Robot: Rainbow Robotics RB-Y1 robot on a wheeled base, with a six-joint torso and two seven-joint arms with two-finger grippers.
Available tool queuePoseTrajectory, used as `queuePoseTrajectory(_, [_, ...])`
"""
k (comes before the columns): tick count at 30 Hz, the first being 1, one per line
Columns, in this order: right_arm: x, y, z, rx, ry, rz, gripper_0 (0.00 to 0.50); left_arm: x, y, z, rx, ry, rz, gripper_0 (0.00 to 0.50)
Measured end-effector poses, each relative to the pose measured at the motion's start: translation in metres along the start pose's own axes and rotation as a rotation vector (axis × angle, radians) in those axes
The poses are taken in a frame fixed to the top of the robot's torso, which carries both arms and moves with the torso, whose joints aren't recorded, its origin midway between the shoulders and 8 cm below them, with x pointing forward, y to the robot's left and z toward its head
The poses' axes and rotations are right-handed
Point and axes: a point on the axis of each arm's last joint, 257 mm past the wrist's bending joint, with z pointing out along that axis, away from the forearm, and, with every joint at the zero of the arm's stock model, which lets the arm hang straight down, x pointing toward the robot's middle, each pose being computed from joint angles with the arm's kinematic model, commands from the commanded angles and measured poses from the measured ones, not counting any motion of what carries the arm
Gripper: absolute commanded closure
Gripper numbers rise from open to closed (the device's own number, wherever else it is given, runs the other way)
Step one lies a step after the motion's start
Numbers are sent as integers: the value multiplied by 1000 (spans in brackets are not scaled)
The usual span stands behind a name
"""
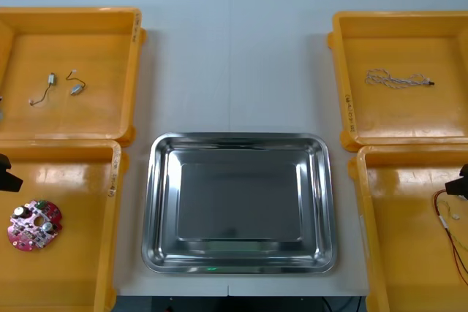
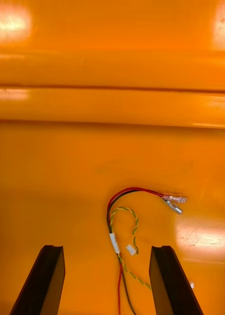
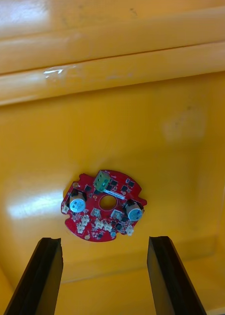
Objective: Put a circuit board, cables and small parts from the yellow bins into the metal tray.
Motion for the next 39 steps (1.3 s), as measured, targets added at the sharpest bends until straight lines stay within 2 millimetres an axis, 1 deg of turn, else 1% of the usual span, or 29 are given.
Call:
queuePoseTrajectory(4, [10,-6,6,12,6,-86,0,-4,-3,3,2,-11,156,0])
queuePoseTrajectory(7, [15,-10,12,24,-4,-113,0,-6,-5,6,-2,-12,233,0])
queuePoseTrajectory(12, [26,-13,21,37,3,-171,0,-6,-6,9,-11,-3,257,0])
queuePoseTrajectory(16, [33,-10,29,36,16,-172,0,-7,-9,14,-14,0,277,0])
queuePoseTrajectory(22, [35,-2,44,16,-2,-154,0,-9,-13,22,-19,0,307,0])
queuePoseTrajectory(27, [37,-2,56,20,-3,-165,0,-12,-14,28,-28,-13,326,0])
queuePoseTrajectory(35, [37,-8,60,38,-16,-187,0,0,-5,41,-55,1,334,0])
queuePoseTrajectory(39, [40,-12,66,43,-16,-199,0,5,-2,47,-68,8,344,0])
